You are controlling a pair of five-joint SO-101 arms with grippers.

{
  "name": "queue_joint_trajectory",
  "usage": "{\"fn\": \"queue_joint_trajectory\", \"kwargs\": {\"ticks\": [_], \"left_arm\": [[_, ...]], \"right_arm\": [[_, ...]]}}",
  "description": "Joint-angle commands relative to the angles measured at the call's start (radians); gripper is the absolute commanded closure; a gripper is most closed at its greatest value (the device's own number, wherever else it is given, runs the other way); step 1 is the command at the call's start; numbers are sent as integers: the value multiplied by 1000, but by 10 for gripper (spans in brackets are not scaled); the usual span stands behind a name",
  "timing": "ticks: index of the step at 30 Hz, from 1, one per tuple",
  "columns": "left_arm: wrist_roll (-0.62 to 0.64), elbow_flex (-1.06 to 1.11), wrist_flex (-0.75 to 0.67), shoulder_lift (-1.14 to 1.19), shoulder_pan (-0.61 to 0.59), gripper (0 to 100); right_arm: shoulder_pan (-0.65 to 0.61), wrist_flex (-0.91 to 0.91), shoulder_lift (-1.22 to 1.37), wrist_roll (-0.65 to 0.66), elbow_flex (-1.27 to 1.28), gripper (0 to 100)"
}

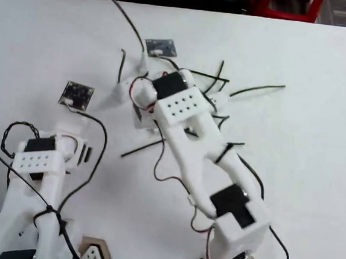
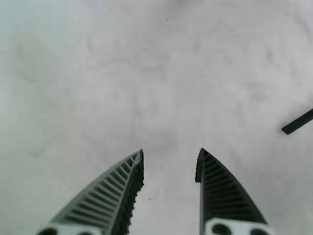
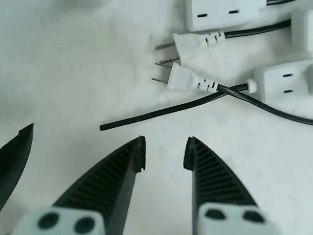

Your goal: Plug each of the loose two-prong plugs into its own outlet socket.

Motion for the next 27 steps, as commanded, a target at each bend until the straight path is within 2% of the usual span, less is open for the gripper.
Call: {"fn": "queue_joint_trajectory", "kwargs": {"ticks": [1,12,22,27], "left_arm": [[3,0,-20,-30,-10,812],[3,0,-20,-30,-10,812],[3,0,-20,-30,-10,812],[3,0,-20,-30,-10,812]], "right_arm": [[19,-53,68,-66,-48,872],[87,-243,242,-229,-48,872],[93,-306,317,-261,-49,872],[93,-280,312,-261,-49,872]]}}
